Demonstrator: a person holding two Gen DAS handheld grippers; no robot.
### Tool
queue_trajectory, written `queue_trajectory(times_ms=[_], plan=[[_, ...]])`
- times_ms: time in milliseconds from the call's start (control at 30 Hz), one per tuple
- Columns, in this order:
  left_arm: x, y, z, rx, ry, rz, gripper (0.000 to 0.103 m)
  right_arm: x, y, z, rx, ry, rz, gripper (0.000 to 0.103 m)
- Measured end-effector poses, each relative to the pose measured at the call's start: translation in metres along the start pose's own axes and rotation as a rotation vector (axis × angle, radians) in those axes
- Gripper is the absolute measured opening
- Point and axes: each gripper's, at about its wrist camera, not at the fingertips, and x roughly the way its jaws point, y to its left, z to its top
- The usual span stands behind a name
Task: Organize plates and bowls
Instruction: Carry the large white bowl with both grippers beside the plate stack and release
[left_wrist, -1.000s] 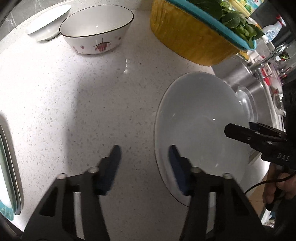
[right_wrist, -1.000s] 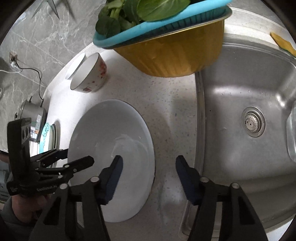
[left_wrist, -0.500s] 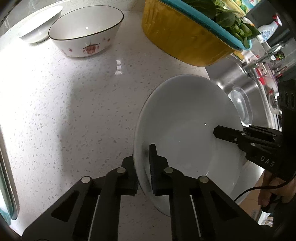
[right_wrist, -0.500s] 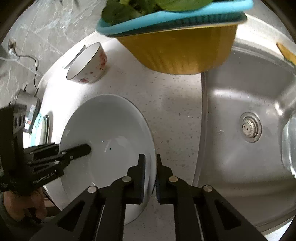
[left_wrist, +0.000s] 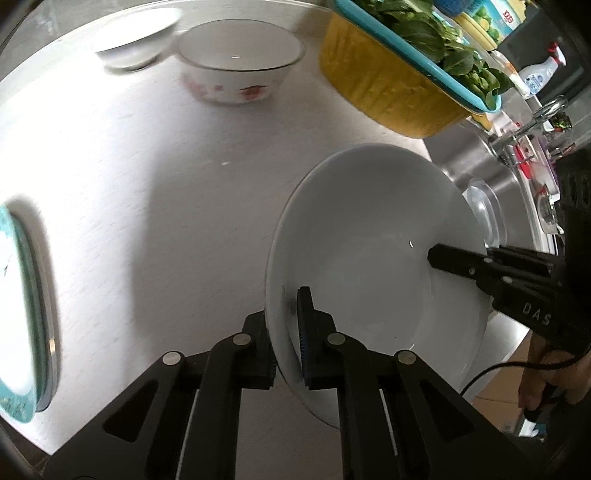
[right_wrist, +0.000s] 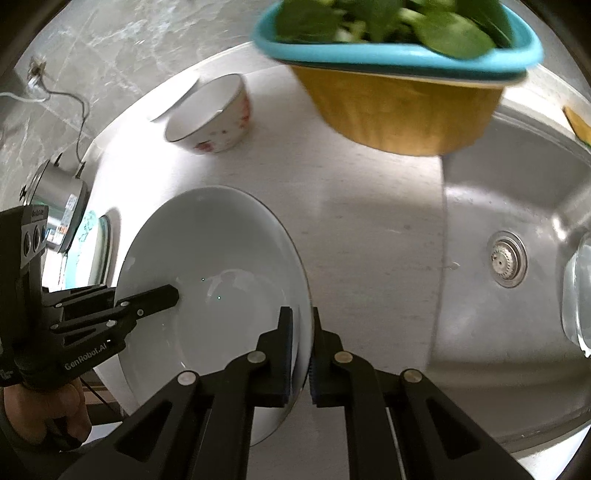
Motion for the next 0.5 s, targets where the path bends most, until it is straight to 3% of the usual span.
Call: queue_trajectory(times_ms=[500], plan=[[-0.016, 0.091, -0.03, -0.033, 0.016, -0.006, 0.008, 0.039, 0.083, -0.004, -0.032, 0.038, -0.012, 0.009]])
